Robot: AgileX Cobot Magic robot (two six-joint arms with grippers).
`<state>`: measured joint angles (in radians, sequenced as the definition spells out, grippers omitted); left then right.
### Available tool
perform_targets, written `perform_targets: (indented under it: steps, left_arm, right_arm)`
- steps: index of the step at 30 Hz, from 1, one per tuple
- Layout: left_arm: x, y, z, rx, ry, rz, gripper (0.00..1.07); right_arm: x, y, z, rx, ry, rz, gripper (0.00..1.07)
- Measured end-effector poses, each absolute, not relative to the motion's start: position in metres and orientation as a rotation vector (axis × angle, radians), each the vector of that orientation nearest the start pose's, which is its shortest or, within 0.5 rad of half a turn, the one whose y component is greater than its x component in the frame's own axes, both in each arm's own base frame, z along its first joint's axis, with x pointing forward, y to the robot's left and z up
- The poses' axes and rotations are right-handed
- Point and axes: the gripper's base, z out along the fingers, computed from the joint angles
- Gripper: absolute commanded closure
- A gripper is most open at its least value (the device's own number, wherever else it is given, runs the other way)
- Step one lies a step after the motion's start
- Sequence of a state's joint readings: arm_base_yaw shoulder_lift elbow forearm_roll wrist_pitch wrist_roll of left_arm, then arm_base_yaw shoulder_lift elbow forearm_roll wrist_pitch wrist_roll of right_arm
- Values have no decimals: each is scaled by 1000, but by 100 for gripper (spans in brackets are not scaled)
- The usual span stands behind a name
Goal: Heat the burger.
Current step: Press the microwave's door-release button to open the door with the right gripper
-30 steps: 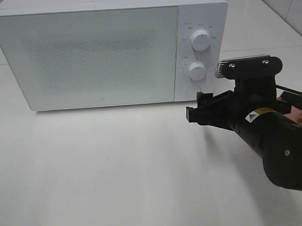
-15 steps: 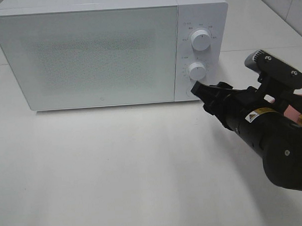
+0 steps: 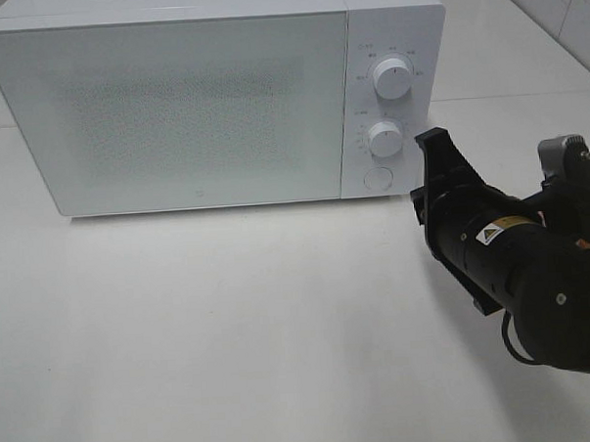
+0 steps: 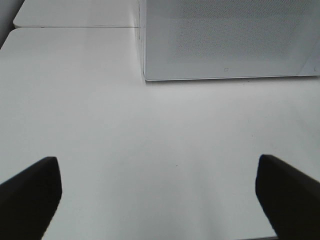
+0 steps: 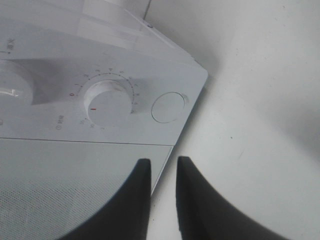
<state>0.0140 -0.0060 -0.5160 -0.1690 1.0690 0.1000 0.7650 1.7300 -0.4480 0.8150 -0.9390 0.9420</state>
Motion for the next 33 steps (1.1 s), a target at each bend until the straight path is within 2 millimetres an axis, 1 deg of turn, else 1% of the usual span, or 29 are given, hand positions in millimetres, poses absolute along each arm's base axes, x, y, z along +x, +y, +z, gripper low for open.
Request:
perform_targets:
  steps: [1,2,3,15,19,23,24,28,32,33]
  left_arm:
    - [-9,-14,282,98,2019,-129,9]
    - [-9,-14,282,98,2019,-129,9]
    - [-9,-14,282,98,2019,-129,9]
    - [-9,-14,282,98,2019,-129,9]
    - [-9,-14,282,98,2019,-129,9]
    - [-9,-14,282,98,2019,-129,9]
    - [-9,-14,282,98,2019,-129,9]
    - [-9,-14,282,98,2019,-129,9]
    - [-9,-14,282,98,2019,-129,9]
    - [-9,-14,282,98,2019,-129,9]
  right_arm:
    - [226,143,139,1109,1705,872,101]
    - [226,143,139,1109,1705,872,101]
    - [226,143,138,1130,1698,885,107]
    - [225,144,135,1248,1673,944,107]
    - [227,141,132,1261,1677,940,107]
    - [234,136,128,1258,1686,943,107]
    - [238,136,127,1259,1689,959,107]
    - [246,136,124,1262,1693,985,107]
    - [259,137,118,1286,1690,1011,107]
    - [259,137,118,1286,1690,1011,107]
